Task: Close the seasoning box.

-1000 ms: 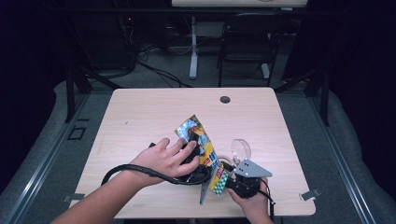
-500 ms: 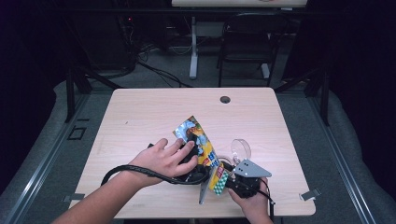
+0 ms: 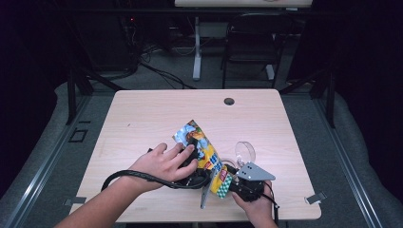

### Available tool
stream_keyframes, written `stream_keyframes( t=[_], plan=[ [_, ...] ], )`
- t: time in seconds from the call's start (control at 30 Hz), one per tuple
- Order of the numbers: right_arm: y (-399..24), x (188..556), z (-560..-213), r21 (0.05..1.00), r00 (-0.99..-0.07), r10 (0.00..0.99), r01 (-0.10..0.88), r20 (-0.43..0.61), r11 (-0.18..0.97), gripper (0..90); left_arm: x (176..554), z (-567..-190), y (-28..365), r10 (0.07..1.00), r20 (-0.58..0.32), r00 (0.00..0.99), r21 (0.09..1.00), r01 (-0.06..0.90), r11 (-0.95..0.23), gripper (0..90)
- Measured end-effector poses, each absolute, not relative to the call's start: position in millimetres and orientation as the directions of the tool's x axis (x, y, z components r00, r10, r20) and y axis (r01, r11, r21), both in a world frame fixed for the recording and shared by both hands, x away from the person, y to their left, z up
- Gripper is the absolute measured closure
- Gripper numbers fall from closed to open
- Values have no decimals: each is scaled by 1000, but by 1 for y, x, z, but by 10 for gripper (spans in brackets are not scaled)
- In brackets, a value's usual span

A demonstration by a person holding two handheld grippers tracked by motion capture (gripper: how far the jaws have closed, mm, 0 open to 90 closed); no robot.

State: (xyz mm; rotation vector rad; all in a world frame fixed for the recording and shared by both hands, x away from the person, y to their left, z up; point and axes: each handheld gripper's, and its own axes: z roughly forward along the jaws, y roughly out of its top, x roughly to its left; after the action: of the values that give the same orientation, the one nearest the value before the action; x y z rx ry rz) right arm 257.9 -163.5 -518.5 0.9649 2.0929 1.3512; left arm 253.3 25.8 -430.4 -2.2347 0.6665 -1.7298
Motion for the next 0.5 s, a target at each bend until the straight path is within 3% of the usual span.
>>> stream_keyframes(
  t=[0.5],
  plan=[
    [-162, 258, -519, 914, -647, 762, 292, -28, 282, 713, 254, -435, 32, -457, 860, 228, -418, -199, -886, 805]
  ],
)
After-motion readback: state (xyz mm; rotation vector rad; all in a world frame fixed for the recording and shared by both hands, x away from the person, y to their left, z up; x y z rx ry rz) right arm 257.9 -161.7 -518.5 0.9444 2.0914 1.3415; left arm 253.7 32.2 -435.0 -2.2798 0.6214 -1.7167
